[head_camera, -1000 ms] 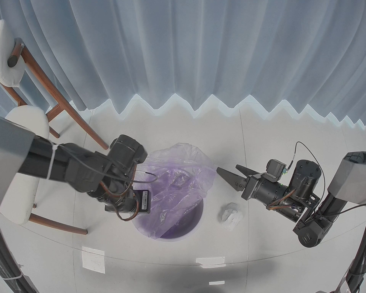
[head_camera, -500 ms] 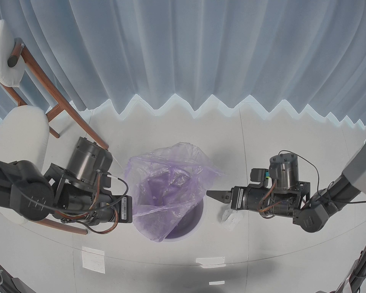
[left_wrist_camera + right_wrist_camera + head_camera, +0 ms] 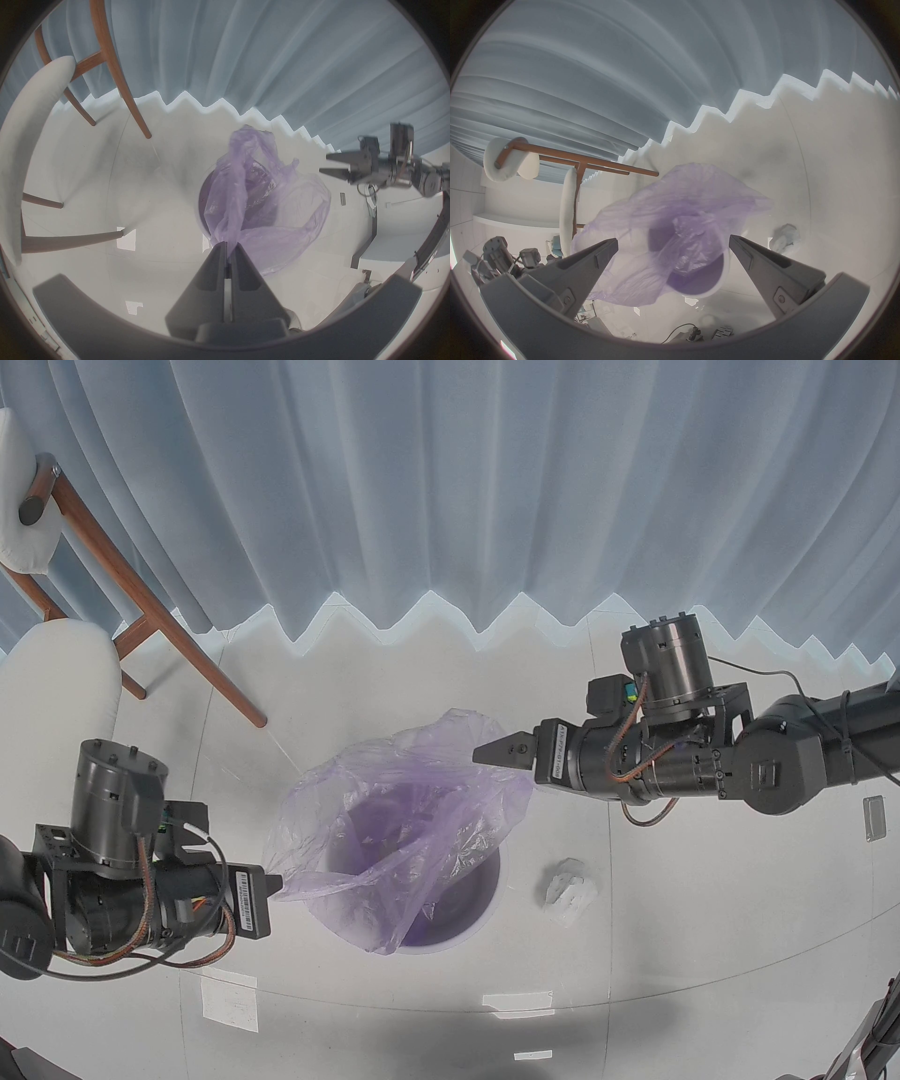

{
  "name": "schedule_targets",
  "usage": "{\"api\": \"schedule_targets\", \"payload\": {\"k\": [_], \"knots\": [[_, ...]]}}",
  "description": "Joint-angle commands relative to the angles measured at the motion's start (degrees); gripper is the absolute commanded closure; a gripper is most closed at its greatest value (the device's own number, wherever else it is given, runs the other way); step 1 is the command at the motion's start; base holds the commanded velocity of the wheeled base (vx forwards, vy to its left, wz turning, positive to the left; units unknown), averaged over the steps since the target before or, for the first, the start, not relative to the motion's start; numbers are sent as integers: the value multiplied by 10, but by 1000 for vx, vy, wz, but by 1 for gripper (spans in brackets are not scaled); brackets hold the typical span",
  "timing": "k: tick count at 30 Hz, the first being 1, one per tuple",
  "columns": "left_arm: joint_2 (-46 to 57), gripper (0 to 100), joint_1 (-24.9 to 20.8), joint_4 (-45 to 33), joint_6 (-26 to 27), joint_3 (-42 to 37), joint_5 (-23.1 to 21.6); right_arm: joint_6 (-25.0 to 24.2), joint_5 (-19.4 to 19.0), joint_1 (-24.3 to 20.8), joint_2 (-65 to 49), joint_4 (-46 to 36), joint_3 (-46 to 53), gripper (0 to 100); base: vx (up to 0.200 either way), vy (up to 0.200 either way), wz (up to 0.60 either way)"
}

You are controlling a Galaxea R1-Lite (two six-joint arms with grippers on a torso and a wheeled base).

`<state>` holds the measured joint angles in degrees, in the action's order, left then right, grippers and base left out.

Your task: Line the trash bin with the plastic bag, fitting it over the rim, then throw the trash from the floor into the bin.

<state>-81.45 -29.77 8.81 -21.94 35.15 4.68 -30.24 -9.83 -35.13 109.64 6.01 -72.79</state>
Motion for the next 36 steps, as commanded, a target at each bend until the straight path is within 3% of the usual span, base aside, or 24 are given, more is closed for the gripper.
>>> {"api": "schedule_targets", "payload": {"k": [1, 4, 25, 26, 32, 36], "knots": [[41, 100, 3, 5, 7, -22, 1, -5, 29, -28, 56, -21, -56, 0, 0, 0, 0], [46, 100, 3, 5, 7, -24, 2, -3, 59, -44, 85, -23, -68, 0, 0, 0, 0], [49, 100, 7, 6, 8, -28, 2, -15, 59, -77, 104, -56, -59, 0, 0, 0, 0], [49, 100, 7, 6, 8, -28, 2, -15, 59, -77, 104, -56, -59, 100, 0, 0, 0], [46, 100, 34, 5, 23, -39, 5, -19, 61, -87, 102, -56, -31, 100, 0, 0, 0], [44, 100, 67, 5, 70, -68, 4, -20, 76, -100, 92, -51, 28, 100, 0, 0, 0]]}}
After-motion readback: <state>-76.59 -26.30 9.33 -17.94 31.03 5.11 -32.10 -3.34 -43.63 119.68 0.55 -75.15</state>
